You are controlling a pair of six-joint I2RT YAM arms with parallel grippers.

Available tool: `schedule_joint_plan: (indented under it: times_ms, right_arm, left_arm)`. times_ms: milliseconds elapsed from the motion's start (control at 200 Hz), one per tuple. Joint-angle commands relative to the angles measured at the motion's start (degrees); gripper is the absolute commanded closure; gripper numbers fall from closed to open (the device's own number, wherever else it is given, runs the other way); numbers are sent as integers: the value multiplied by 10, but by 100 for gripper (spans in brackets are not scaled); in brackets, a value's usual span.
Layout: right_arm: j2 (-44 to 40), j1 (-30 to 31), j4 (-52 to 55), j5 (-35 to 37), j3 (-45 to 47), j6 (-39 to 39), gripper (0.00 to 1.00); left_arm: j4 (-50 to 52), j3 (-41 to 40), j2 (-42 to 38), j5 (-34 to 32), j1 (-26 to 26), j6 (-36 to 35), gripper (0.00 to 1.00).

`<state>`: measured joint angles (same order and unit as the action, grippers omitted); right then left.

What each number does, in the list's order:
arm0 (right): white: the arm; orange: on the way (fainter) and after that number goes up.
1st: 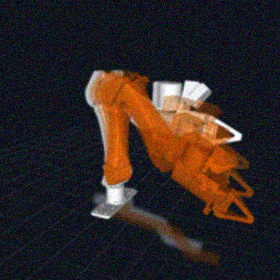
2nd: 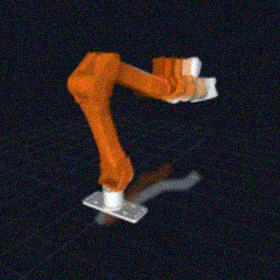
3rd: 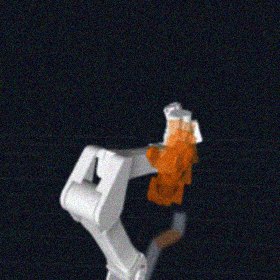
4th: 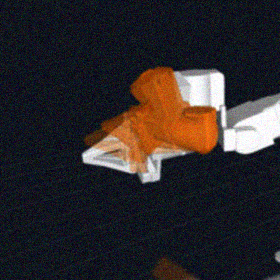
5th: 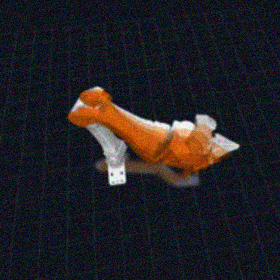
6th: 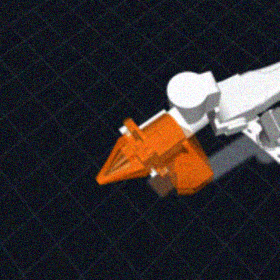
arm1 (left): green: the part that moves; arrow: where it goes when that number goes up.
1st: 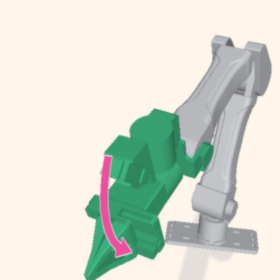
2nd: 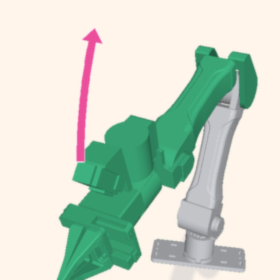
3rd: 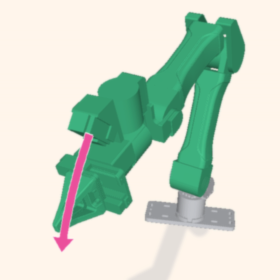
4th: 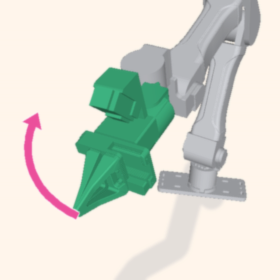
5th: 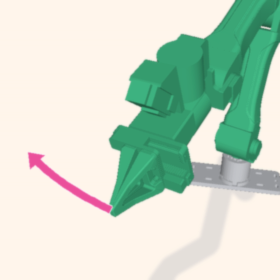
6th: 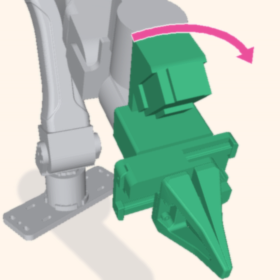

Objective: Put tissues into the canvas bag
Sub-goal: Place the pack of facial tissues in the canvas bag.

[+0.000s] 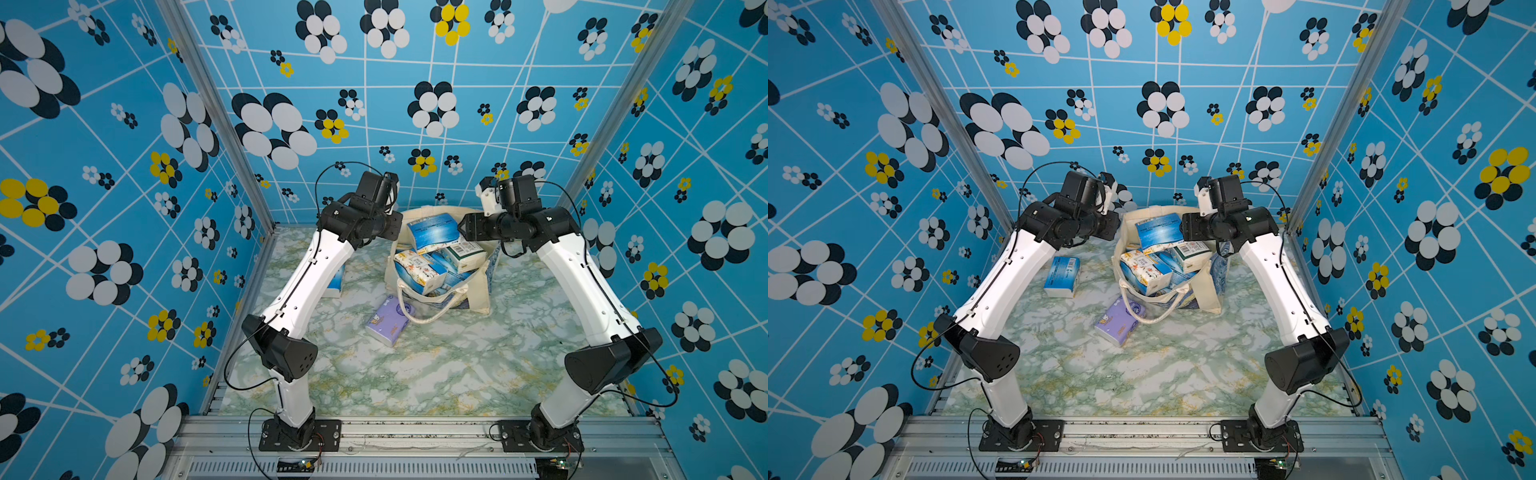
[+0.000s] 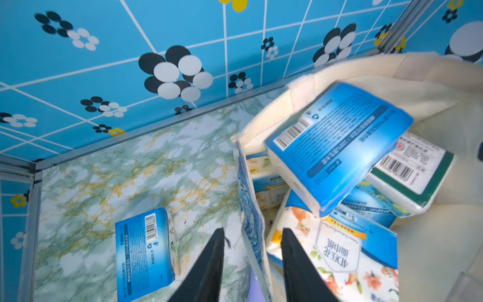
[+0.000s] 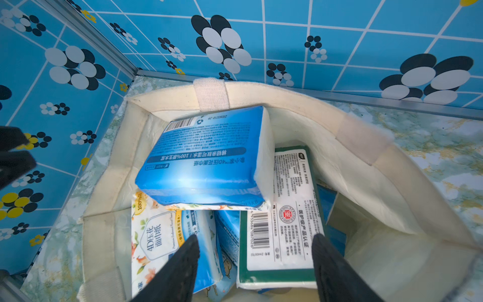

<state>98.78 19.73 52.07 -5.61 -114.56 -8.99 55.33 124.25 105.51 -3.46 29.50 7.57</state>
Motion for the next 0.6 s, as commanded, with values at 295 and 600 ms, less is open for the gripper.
schedule_joint_plan:
  times_ms: [295, 600]
  right_arm:
    - [65, -2, 22, -25, -56, 4, 31]
    - [93, 5, 30, -58, -73, -2, 37]
  left_arm:
    - [-23, -78, -10, 87, -16, 51, 63]
    - [-28, -84, 4, 122, -27, 53, 100]
